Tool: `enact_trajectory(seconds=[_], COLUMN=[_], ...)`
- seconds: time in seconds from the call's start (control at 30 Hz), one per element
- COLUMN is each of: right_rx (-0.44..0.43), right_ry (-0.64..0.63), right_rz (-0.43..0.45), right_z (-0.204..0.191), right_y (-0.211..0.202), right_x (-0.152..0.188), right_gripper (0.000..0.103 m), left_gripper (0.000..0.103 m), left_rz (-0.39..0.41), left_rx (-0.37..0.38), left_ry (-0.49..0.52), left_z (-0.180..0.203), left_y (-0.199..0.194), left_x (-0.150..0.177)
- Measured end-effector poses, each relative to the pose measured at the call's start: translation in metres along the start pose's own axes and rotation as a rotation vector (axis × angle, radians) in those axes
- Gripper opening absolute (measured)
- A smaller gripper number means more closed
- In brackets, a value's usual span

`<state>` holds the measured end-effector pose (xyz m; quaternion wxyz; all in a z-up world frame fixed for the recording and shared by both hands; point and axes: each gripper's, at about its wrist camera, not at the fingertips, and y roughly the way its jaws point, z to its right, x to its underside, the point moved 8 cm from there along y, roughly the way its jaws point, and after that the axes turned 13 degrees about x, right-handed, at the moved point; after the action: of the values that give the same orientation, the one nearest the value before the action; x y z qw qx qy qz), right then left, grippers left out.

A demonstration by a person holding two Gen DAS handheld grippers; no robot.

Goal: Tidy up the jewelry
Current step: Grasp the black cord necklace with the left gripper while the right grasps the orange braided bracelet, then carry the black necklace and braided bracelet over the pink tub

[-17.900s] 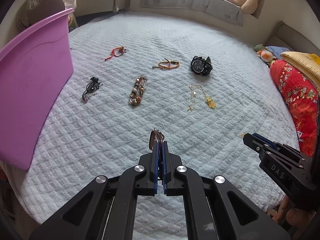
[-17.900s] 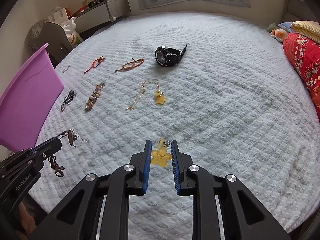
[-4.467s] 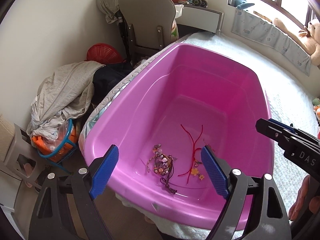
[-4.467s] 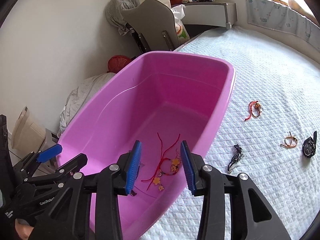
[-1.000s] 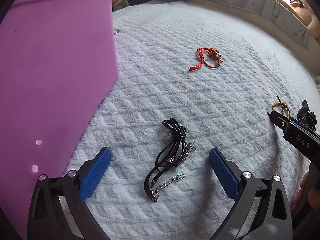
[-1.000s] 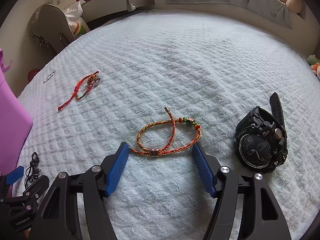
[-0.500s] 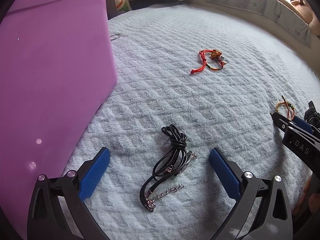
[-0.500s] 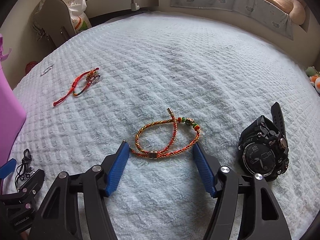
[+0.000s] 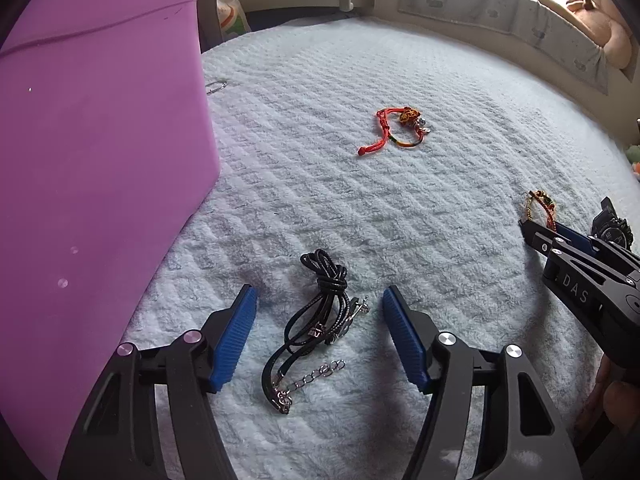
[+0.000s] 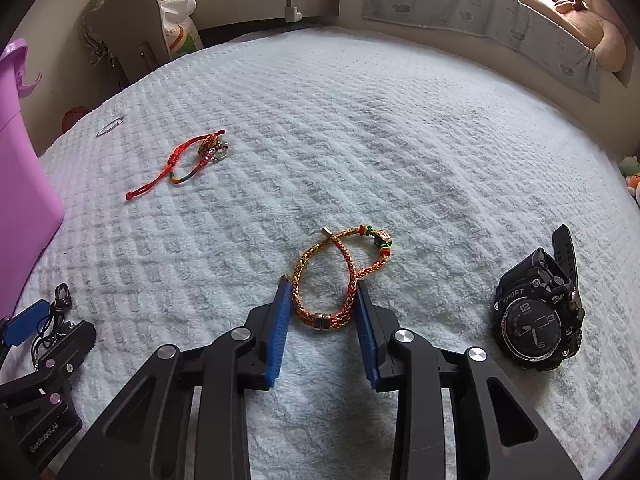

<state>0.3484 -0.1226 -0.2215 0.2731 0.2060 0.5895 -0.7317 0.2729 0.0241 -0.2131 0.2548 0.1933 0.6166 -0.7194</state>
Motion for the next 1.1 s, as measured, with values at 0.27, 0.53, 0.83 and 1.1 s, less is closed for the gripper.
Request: enact_trajectory(seconds=[0.27, 0.53, 0.83, 1.1], right_rx=[-0.022, -0.081, -0.15, -0.15], right_ry=[0.013, 0.078, 0.158, 0.174], right_rz=[0.015, 0.014, -0.017, -0.046], right_z=[0.0, 0.019, 0.036, 0.041], right_y=[-0.004, -0.02, -0.049, -0.099], right_x=[0.002, 0.019, 0.047, 0.068], right_gripper=[0.018, 0.015, 0.015, 0.015], left_gripper=[0.017, 0.008, 0.008, 0.008], left_rz=[0.034, 0.034, 0.004, -0.024], left_rx=[0.055, 0.103, 0.167, 0.239], left_ry=[-0.07, -0.054, 0.03, 0.08], left_z=[-0.014, -0.009, 0.014, 0.033], left_y=[-0.013, -0.02, -0.043, -0.087], left_x=[0.004, 0.009, 0.02, 0.035])
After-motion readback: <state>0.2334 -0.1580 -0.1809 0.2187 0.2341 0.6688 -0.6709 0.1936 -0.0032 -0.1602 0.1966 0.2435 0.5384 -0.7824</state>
